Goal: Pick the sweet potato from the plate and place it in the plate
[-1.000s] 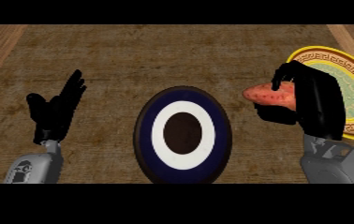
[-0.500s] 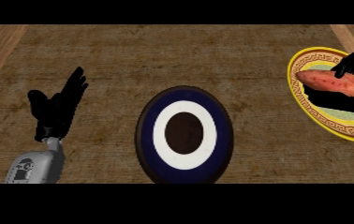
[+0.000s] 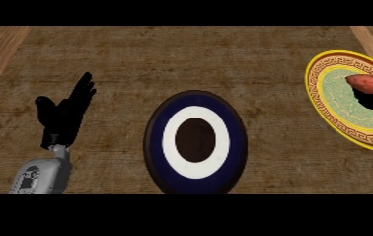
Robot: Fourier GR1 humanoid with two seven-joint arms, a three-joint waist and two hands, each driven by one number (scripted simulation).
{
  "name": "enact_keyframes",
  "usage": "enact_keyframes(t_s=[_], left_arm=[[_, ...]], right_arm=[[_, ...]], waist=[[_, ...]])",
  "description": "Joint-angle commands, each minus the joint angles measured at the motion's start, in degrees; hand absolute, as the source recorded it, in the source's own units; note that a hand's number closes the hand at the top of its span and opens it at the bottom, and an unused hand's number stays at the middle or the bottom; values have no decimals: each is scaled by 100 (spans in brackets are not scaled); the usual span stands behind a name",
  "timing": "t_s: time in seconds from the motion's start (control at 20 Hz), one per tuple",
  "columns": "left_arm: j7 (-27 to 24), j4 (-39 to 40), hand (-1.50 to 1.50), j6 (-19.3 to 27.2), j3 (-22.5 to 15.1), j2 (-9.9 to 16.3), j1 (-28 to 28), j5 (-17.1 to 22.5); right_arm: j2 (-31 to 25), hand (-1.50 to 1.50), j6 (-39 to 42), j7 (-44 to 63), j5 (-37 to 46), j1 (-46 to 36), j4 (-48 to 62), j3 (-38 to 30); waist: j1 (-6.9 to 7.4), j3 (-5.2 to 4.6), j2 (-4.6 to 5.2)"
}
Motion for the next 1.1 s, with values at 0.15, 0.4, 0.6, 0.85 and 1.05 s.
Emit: enact_keyframes(t_s=[0.15, 0.4, 0.6, 0.85, 1.05], left_arm=[[-13, -16, 0, 99, -37, -68, 23, -109], [-156, 206, 0, -237, 225, 178, -91, 93], [-175, 182, 0, -14, 96, 15, 9, -103], [71, -138, 0, 57, -19, -132, 124, -86], [242, -334, 0, -31, 43, 22, 136, -53]], right_arm=[[-67, 150, 687, -639, -638, -384, 1885, -355], [-754, -150, 1411, -1830, -719, -772, 2639, -358], [-440, -150, 481, -2902, -903, -789, 2775, -671], [-323, -150, 1396, -3471, -1950, -1131, 2332, -1126], [-402, -150, 2061, -2408, -2633, -1030, 1663, -1445]], waist=[[64, 7, 19], [2, 1, 0], [-12, 4, -5], [-40, 3, -39], [-112, -8, -67]])
